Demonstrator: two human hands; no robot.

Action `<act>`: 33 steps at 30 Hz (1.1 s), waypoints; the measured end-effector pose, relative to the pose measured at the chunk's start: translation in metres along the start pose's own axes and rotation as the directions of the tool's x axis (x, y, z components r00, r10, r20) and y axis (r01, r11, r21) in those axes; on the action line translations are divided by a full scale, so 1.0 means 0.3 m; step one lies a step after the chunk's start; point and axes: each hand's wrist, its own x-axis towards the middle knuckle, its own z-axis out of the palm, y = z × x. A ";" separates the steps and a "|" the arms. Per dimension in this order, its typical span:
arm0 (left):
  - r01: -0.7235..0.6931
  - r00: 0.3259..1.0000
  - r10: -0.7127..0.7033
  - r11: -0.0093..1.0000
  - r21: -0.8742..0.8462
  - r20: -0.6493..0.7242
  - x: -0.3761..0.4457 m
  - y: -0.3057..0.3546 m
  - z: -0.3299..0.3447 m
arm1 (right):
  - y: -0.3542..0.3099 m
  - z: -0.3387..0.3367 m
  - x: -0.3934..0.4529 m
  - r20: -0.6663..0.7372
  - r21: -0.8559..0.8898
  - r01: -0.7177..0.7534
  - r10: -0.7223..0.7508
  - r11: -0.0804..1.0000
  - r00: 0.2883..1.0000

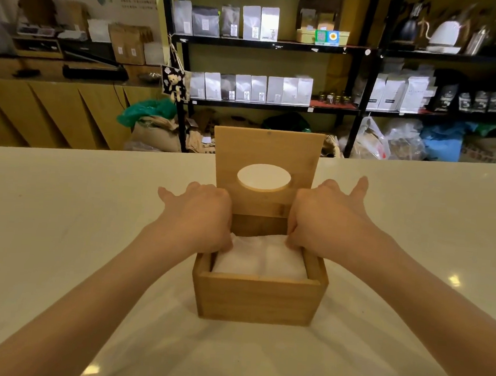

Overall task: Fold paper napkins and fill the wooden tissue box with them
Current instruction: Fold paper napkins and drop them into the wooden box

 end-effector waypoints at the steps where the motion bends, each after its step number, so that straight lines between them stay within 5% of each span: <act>1: 0.000 1.000 0.000 1.000 -0.003 -0.001 -0.004 -0.001 0.002 | 0.001 -0.001 -0.001 0.005 0.002 0.007 -0.007 1.000 1.000; 7: -0.003 1.000 0.003 1.000 -0.024 -0.027 -0.029 -0.006 0.013 | 0.011 0.006 -0.011 0.028 0.053 0.030 -0.032 0.998 0.999; 11: -0.009 0.997 0.028 0.962 -0.273 0.066 -0.057 -0.041 -0.019 | 0.050 0.005 -0.045 0.041 0.284 0.082 -0.097 0.955 0.994; 14: -0.039 0.999 0.033 0.955 -0.295 -0.026 -0.089 -0.062 -0.022 | 0.084 -0.008 -0.075 0.021 0.408 0.088 -0.106 0.909 0.994; 18: 0.013 1.000 -0.005 0.960 -0.279 0.029 -0.103 -0.034 -0.005 | 0.080 -0.030 -0.083 0.232 0.611 -0.089 -0.071 0.787 0.970; 29: 0.092 0.995 -0.093 0.995 0.028 0.037 -0.087 0.012 0.038 | 0.005 0.008 -0.053 0.222 0.268 -0.068 0.007 0.961 0.975; 33: 0.106 0.994 -0.106 0.994 -0.034 0.017 -0.103 0.006 0.040 | 0.030 -0.007 -0.076 0.228 0.440 -0.070 -0.036 0.895 0.973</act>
